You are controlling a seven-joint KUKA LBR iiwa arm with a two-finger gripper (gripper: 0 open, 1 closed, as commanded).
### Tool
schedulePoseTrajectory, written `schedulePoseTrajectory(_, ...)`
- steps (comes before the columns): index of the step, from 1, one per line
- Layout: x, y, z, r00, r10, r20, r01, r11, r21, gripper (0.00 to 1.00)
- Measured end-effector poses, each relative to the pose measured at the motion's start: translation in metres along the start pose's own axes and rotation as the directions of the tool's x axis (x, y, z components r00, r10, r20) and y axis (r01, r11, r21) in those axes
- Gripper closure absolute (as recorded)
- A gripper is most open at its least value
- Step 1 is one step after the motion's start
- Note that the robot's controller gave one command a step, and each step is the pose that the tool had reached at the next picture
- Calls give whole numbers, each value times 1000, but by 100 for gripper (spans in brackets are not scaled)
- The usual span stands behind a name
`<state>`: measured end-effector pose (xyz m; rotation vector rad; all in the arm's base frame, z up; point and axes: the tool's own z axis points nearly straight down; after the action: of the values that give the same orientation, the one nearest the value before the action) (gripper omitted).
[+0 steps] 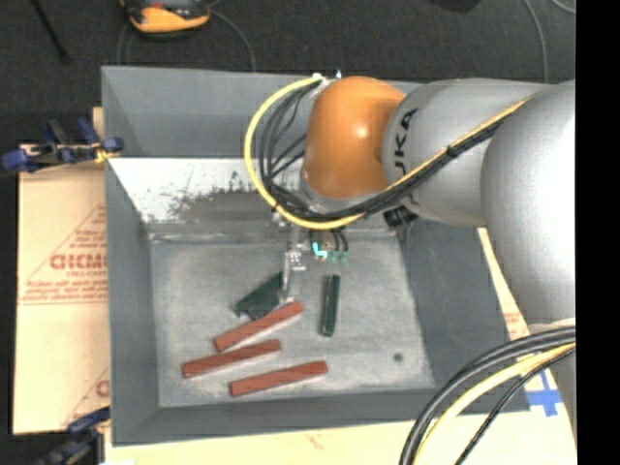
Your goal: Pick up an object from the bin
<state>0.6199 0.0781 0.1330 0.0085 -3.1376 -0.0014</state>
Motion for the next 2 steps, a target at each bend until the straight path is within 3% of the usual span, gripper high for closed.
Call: schedulePoseTrajectory(2,-1,0,-4,1000,1,6,-1,1000,0,0)
